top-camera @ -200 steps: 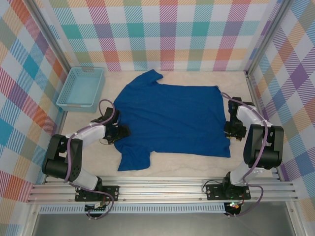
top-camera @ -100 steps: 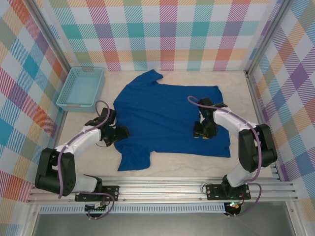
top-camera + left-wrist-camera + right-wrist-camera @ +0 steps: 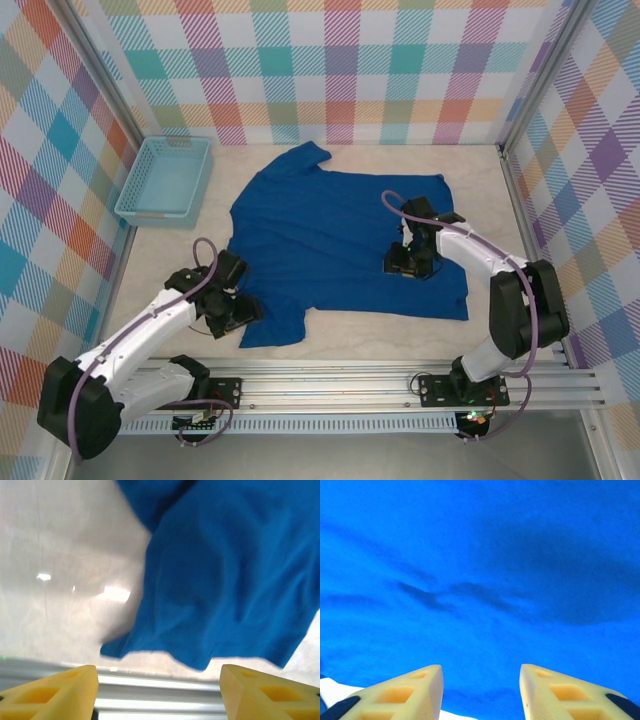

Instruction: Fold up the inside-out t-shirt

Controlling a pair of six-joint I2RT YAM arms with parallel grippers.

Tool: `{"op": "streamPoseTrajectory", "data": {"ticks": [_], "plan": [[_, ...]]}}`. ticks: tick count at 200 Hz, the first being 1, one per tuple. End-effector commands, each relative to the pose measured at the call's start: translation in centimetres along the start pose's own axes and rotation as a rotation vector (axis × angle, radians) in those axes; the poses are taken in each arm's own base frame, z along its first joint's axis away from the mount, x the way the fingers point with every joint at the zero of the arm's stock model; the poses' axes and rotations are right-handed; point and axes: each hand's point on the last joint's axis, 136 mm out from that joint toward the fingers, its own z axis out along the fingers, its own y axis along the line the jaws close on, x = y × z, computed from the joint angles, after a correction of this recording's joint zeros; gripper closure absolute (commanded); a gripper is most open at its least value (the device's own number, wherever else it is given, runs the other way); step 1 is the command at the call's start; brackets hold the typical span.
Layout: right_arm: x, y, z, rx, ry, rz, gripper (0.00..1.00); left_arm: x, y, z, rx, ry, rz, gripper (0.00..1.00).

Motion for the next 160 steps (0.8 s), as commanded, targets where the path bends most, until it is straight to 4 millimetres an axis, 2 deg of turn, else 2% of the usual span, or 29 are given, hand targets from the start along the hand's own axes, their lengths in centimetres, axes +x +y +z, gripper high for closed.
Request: {"op": "streamPoseTrajectory", "data": {"ticks": [1, 16, 38, 78, 114, 131, 160], "plan": [[-1.0, 1.5, 0.2, -0.075, -0.021, -0.035, 0.55, 2.7, 2.6, 0.3, -0.098, 0.059, -0.064, 0.32], [-1.0, 1.6, 0.5, -0.079, -0.013, -0.052, 0.55, 2.3, 2.5, 1.3, -0.109, 0.053, -0.056, 0.31], [-0.9, 1.7, 0.3, -0.082, -0.009, -0.061, 0.55, 1.1, 1.3, 3.4, -0.098, 0.044, -0.019, 0.31], [-0.8, 1.1, -1.4, -0.048, -0.051, -0.077, 0.55, 0.0, 0.9, 6.1, -0.133, 0.052, 0.045, 0.46], [-0.5, 0.7, -2.2, -0.021, -0.055, -0.066, 0.55, 0.1, 1.3, 7.1, -0.152, 0.070, 0.075, 0.60], [-0.3, 0.2, -2.5, 0.003, -0.055, -0.045, 0.55, 0.5, 1.5, 7.3, -0.149, 0.080, 0.073, 0.71], [0.6, -2.0, -2.3, 0.062, -0.011, 0.081, 0.54, 0.6, 0.7, 5.9, -0.107, 0.075, 0.075, 0.85]]}}
